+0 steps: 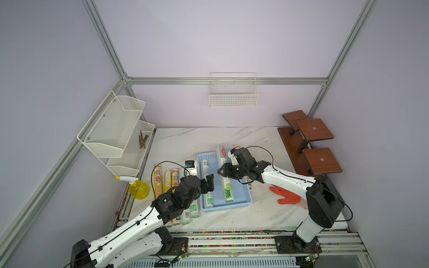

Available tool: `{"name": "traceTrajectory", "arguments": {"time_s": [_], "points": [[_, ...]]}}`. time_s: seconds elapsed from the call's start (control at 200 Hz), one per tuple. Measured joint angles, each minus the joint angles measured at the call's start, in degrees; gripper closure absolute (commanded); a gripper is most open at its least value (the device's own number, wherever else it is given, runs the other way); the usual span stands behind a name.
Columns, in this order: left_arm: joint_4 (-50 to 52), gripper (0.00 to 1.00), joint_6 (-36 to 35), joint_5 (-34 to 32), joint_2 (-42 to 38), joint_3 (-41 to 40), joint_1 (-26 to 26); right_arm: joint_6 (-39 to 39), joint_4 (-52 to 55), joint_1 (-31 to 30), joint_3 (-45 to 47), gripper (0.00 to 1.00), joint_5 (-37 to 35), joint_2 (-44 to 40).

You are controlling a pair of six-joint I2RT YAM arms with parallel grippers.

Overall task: Put the plastic wrap into the basket
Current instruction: Pick up the plastic wrap from the center of the board, then place the plastic wrap in the basket.

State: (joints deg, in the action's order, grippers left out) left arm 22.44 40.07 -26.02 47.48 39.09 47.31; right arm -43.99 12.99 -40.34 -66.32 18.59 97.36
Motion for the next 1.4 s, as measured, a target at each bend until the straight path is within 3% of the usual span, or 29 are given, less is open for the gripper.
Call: {"name": "traceTrajectory", "arguments": {"time_s": [0.39,0.815,1.12,1.4], "points": [[0.09,0.0,1.11,-2.78,-0.24,-2.89,-0.42,-2.03,-3.43,-0.94,-0.26,0.57,3.17,8.24],[0.17,0.0,1.38,-2.05,2.64,-2.23,-0.42,-4.04,-7.34,-0.94,-1.27,0.45,5.68,14.78],[0.15,0.0,1.36,-0.26,3.19,-2.23,-0.42,-5.9,-9.77,-0.94,-1.27,0.39,5.9,15.28],[0.13,0.0,1.33,0.7,3.19,-2.23,-0.42,-6.56,-11.82,-0.92,-1.25,0.4,6.73,15.26]]}}
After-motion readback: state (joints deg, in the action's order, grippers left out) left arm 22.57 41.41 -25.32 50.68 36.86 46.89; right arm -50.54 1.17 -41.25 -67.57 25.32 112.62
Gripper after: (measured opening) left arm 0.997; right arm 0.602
